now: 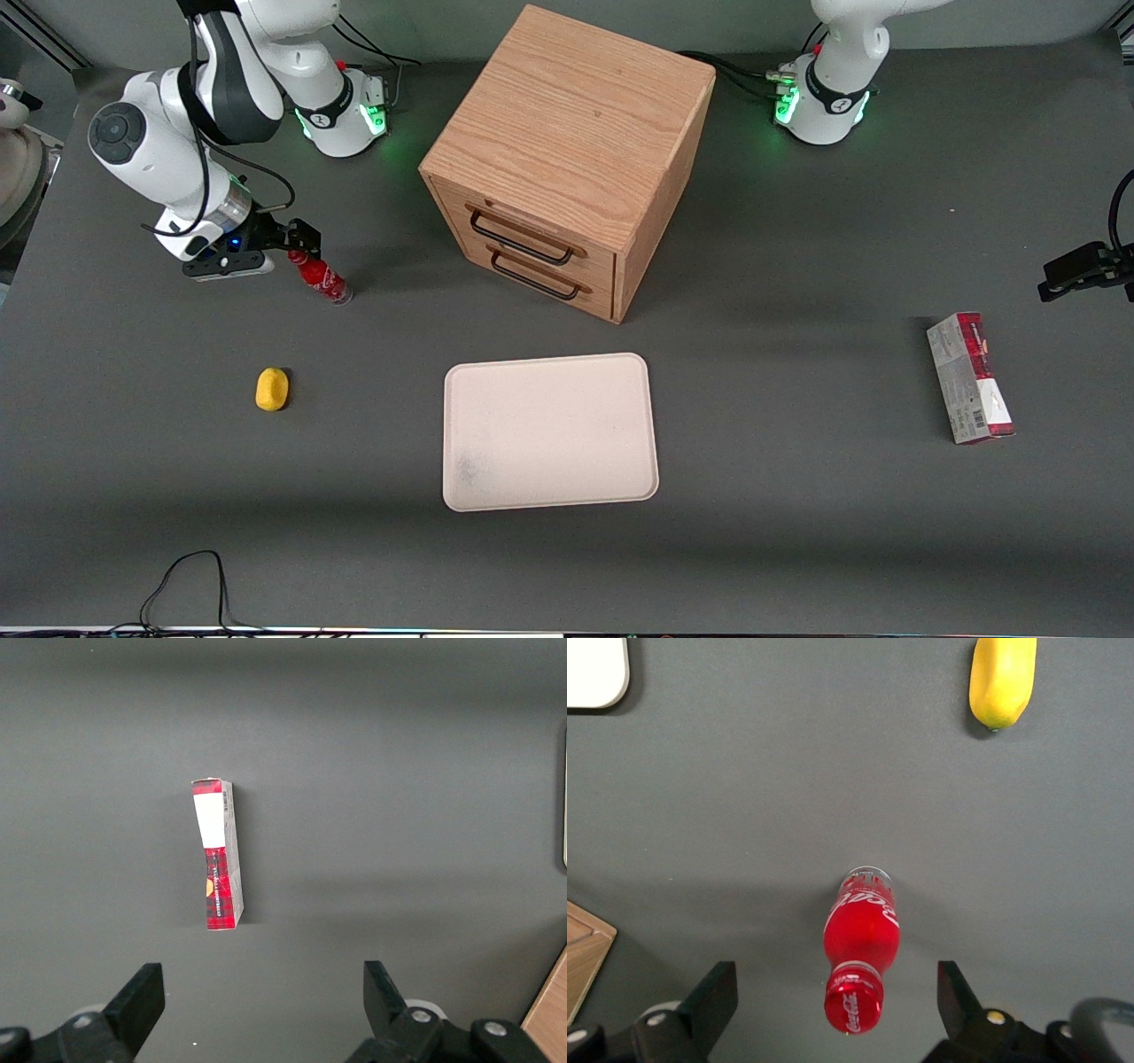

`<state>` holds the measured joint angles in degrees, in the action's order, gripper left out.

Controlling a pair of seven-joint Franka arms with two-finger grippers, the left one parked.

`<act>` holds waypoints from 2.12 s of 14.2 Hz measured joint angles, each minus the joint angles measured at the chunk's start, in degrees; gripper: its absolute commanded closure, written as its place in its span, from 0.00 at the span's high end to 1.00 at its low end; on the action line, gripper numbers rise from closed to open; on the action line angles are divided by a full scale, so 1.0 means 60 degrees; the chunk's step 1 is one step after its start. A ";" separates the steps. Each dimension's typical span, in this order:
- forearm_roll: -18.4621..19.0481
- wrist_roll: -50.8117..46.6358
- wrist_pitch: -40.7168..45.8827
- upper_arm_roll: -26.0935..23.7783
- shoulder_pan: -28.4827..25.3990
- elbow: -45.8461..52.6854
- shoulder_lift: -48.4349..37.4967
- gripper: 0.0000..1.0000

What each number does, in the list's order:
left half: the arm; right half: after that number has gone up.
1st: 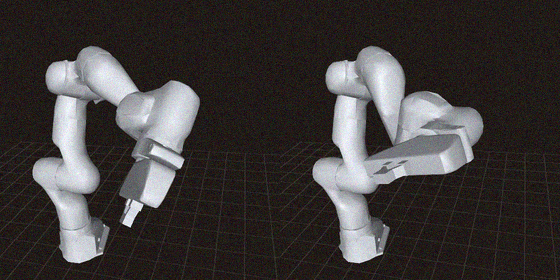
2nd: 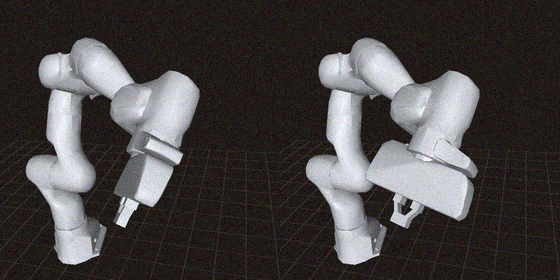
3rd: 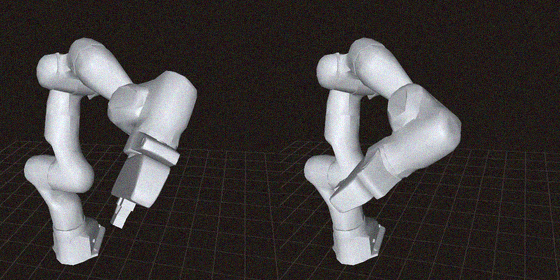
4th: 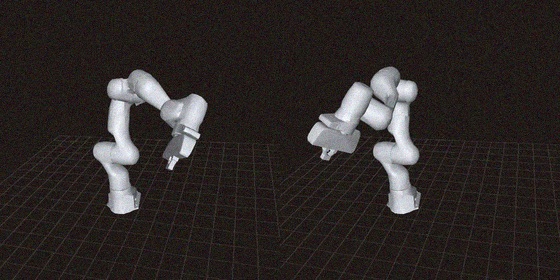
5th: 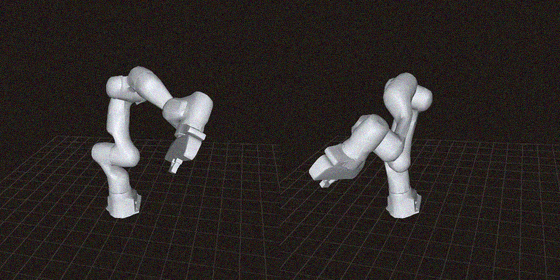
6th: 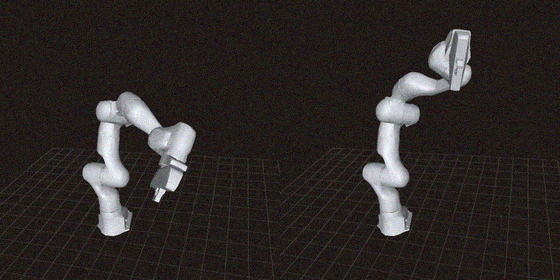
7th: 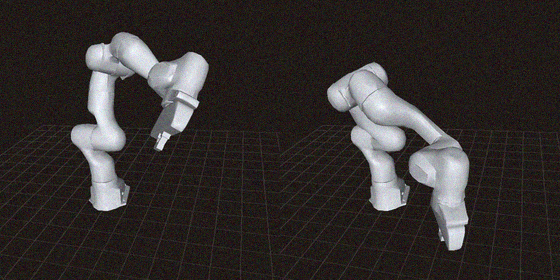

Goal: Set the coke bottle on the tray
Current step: 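Lower the right gripper around the bottle's cap end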

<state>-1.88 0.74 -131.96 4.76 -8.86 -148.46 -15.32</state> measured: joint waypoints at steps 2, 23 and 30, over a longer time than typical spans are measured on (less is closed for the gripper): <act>0.0006 0.0004 -0.0209 0.0000 0.0000 -0.0228 0.0008 1.00; 0.0029 0.0163 -0.0567 0.0001 0.0000 -0.0627 0.0060 0.00; 0.0052 0.0165 -0.0570 0.0010 0.0005 -0.0625 0.0060 0.00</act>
<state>-1.56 1.73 -135.37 4.83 -8.84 -152.22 -14.96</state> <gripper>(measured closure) 0.687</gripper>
